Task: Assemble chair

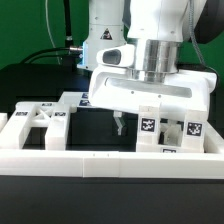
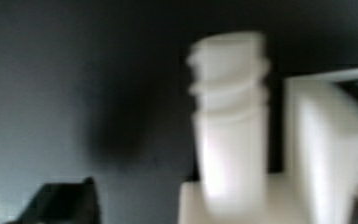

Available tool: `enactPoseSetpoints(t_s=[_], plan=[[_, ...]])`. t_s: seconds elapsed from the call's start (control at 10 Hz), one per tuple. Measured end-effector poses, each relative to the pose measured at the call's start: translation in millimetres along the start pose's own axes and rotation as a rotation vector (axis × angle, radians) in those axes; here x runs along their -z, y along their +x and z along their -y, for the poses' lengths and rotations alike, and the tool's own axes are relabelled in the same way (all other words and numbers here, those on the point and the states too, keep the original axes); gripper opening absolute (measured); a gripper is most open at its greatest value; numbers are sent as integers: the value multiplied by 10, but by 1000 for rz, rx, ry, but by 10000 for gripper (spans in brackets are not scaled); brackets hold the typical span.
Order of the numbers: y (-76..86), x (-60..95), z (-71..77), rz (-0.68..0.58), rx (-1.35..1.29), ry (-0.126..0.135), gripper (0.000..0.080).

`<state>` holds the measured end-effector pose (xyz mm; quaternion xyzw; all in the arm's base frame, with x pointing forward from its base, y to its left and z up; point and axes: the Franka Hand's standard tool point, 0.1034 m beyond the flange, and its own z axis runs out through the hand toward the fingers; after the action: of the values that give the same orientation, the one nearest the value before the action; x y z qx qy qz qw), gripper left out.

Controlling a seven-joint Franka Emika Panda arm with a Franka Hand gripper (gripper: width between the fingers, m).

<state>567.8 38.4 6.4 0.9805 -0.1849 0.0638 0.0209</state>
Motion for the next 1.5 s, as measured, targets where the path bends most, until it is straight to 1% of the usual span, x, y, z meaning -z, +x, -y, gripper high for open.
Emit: enactPoseSetpoints(t_s=[0.1,0.2,0.3,0.5,0.7,0.8,1.0,1.1,1.2,1.3,1.4,1.5], plan=[[2,2,-1,0,0,0,481],[4,2,-5,-1,-1,0,300],[5,2,-6,-1,-1,0,288],[10,18,-14,2,0,0,288],[46,75,-14,-3,4,5,288],[79,180,-44,6,16,9,288],[164,458,-153,29,16,23,289],[207,560,-225,43,16,25,291],[244,623,-277,69,19,25,291],[216,595,-280,86,18,21,291],[160,583,-299,157,14,13,291],[154,593,-323,215,7,9,291]])
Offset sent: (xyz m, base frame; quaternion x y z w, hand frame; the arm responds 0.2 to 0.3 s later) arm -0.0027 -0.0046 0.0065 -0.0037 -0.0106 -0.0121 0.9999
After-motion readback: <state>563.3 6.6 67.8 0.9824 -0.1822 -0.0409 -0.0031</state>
